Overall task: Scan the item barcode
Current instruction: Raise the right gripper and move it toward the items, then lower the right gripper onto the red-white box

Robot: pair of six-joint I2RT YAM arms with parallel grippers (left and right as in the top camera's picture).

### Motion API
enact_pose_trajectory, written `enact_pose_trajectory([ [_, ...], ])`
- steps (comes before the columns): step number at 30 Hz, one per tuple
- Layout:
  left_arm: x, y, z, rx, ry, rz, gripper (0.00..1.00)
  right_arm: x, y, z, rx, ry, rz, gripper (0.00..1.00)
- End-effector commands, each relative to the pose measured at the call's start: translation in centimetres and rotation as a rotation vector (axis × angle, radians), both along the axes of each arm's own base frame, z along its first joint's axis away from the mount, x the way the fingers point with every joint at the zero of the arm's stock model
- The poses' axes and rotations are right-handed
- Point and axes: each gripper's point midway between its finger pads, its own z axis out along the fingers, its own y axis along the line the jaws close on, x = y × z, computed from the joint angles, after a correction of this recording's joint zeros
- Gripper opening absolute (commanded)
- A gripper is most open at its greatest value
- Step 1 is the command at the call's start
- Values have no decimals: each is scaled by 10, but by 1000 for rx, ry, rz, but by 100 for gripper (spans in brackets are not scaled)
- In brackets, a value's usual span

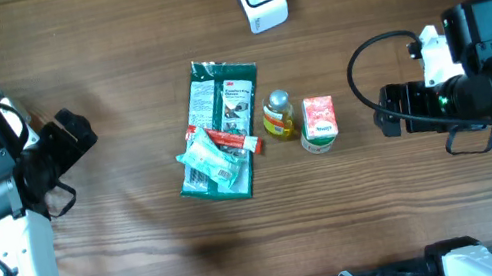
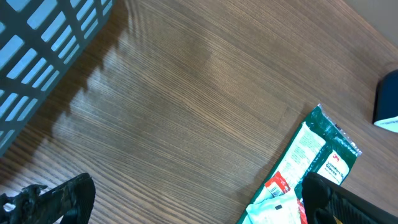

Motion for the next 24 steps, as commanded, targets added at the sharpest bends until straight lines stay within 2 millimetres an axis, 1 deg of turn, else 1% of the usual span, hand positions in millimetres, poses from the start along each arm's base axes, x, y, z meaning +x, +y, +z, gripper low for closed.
enact_pose_trajectory([
  [1, 1, -3, 0, 3, -3, -26, 100, 3, -3, 3, -23, -13, 8, 99],
  [4, 1, -3, 0, 3, -3, -26, 100, 4, -3, 3, -24, -15, 15, 99],
  [7, 1, -3, 0, 3, -3, -26, 100, 3, 1, 4, -3, -18, 40, 99],
  [18, 1, -3, 0, 3, -3, -26, 100, 6, 2, 4, 1, -24, 41, 100],
  [21, 1, -3, 0, 3, -3, -26, 100, 12, 4, -7, 5, 24, 43, 99],
  [24, 1, -3, 0, 3, -3, -26, 100, 21, 24, -23, 40, 90, 94, 99],
])
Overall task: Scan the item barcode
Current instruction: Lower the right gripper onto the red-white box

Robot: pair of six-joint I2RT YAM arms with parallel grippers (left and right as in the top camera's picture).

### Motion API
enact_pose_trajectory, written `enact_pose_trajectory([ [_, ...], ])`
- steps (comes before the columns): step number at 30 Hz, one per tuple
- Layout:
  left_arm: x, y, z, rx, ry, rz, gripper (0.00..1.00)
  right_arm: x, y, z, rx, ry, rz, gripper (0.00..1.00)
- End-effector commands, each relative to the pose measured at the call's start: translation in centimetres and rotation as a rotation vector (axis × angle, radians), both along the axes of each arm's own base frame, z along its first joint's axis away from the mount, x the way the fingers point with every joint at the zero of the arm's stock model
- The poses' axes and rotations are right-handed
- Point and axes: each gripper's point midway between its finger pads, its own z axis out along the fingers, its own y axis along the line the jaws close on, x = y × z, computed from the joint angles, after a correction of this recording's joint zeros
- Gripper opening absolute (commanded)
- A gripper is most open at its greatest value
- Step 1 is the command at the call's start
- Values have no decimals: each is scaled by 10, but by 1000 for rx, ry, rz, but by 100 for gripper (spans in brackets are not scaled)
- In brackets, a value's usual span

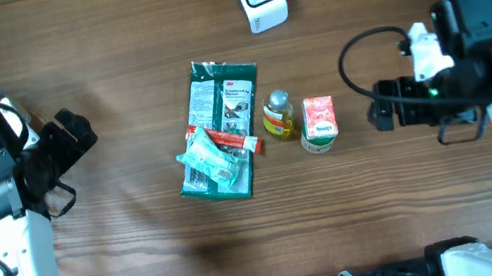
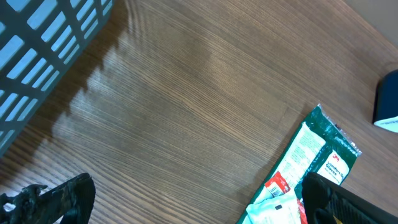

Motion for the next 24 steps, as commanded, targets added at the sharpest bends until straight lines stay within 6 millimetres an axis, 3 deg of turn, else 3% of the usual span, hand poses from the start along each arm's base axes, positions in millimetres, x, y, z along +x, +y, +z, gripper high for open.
enact_pose_trajectory([
  [1, 1, -3, 0, 3, -3, -26, 100, 14, 28, -13, 34, 35, 75, 99],
  [4, 1, -3, 0, 3, -3, -26, 100, 38, 56, -35, -17, 34, 89, 99],
  [7, 1, -3, 0, 3, -3, -26, 100, 54, 77, -60, -74, 43, 89, 89],
  [12, 1, -3, 0, 3, -3, -26, 100, 60, 88, -110, -129, 167, 86, 79],
  [15, 1, -3, 0, 3, -3, -26, 100, 60, 88, -128, -146, 217, 88, 70],
  [16, 1, -3, 0, 3, -3, -26, 100, 60, 88, -131, -149, 224, 88, 68],
  [18, 1, -3, 0, 3, -3, -26, 100, 62, 88, -129, -146, 210, 112, 42],
  [24, 1, -3, 0, 3, -3, -26, 100, 69, 74, -87, -67, 106, 163, 38],
])
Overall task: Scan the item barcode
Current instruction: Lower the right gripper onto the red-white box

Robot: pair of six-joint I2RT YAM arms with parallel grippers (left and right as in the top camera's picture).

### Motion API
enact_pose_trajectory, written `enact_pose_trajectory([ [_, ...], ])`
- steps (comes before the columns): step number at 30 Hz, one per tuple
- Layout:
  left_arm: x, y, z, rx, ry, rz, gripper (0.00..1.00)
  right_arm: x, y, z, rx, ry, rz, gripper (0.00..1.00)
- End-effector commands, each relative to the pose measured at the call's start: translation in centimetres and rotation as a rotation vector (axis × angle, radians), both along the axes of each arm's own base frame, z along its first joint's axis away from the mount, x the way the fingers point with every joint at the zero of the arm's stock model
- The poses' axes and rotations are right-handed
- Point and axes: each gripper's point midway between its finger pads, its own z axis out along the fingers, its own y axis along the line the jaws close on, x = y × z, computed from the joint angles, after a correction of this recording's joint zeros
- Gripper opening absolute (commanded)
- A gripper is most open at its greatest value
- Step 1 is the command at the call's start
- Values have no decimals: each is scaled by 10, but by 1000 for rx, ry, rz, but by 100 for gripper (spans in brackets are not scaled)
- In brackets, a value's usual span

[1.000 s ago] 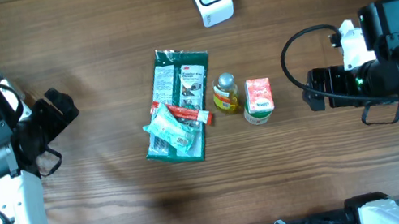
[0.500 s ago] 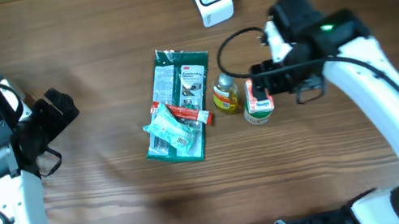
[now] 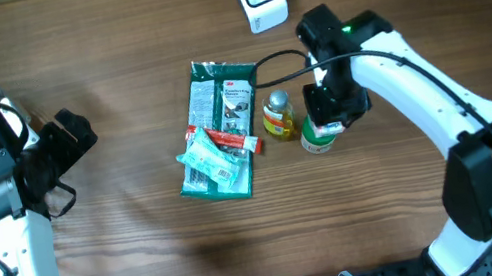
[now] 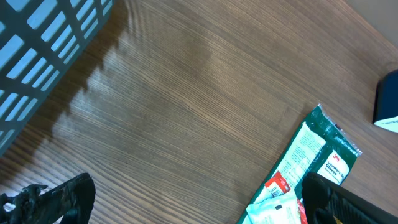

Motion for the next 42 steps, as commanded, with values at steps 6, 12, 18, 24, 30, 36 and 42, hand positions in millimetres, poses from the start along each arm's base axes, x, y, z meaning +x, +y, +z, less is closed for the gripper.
enact_pose_trajectory([
  [6, 1, -3, 0, 3, -3, -26, 100, 15, -13, 50, 322, -100, 112, 41],
  [12, 1, -3, 0, 3, -3, -26, 100, 27, -62, 36, 40, -132, -35, 40],
  [18, 1, -3, 0, 3, -3, -26, 100, 37, -90, -8, -115, -196, -147, 40],
  [24, 1, -3, 0, 3, -3, -26, 100, 31, -95, -53, -128, -224, -152, 53],
  [30, 1, -3, 0, 3, -3, -26, 100, 42, -89, -35, -78, -237, -163, 90],
  [36, 1, -3, 0, 3, -3, -26, 100, 16, -95, -38, -68, -120, -232, 51],
  [42, 1, -3, 0, 3, -3, -26, 100, 10, -96, -38, -75, -94, -248, 42],
])
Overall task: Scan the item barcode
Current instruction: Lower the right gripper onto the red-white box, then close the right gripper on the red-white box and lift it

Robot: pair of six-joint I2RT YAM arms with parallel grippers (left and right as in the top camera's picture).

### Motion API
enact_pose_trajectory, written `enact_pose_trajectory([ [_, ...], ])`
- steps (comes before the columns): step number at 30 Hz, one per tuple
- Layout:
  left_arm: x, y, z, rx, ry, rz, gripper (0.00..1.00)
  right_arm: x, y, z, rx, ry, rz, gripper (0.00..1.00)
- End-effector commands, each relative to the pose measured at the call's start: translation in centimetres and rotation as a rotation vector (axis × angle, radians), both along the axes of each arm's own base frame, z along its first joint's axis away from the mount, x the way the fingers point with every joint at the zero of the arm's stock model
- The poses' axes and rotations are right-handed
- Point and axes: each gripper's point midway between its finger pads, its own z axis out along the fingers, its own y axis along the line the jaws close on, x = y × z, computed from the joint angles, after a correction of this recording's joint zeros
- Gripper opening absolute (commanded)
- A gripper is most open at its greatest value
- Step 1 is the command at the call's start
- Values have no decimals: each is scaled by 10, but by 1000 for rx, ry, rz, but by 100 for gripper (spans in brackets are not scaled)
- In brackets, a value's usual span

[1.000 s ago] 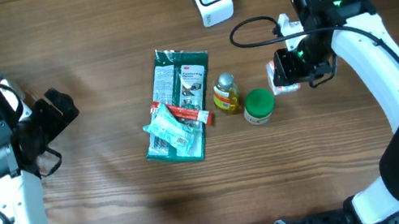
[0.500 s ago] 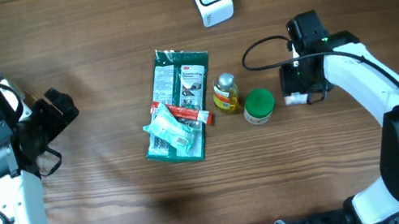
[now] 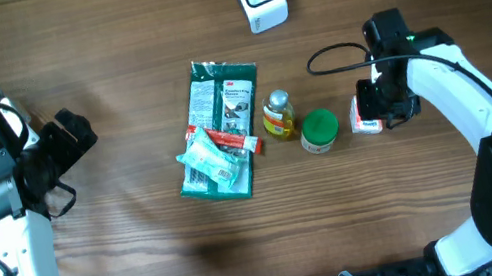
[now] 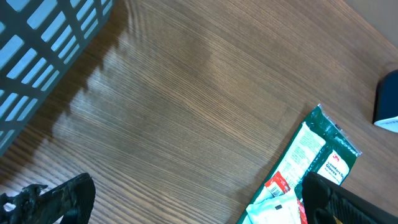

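Note:
A small red-and-white carton (image 3: 362, 120) is in my right gripper (image 3: 370, 111), which is shut on it, just right of a green-lidded tub (image 3: 320, 129). The white barcode scanner with its dark window stands at the table's far edge, well up and to the left of the carton. My left gripper (image 3: 73, 138) stays at the left side, open and empty; in the left wrist view its fingers (image 4: 53, 198) are spread wide over bare wood. Whether the carton is off the table cannot be told.
A green glove packet (image 3: 221, 112) with a white pouch and a red tube on it lies mid-table, its top end also in the left wrist view (image 4: 320, 146). A small yellow bottle (image 3: 278, 115) stands beside the tub. A grey basket fills the far left corner.
My right gripper was over the carton on top of the tub. Now it holds the carton to the right of the tub, whose green lid is uncovered. The left arm has not moved.
My right arm first hung at the right edge, away from the items, and had shifted slightly left a moment later. Then it reached over the carton lying on the tub. Now the carton is in its grip, right of the tub. The left arm stayed put throughout.

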Motion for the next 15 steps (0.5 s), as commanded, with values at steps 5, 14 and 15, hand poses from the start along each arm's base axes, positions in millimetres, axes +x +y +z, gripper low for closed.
enact_pose_trajectory([
  [5, 1, -3, 0, 3, -3, -26, 100, 4, 2, 5, 19, -14, -35, 43],
  [14, 1, -3, 0, 3, -3, -26, 100, 27, 16, -12, 89, -140, -17, 33],
  [15, 1, -3, 0, 3, -3, -26, 100, 27, 17, -18, 91, -154, -14, 32],
])
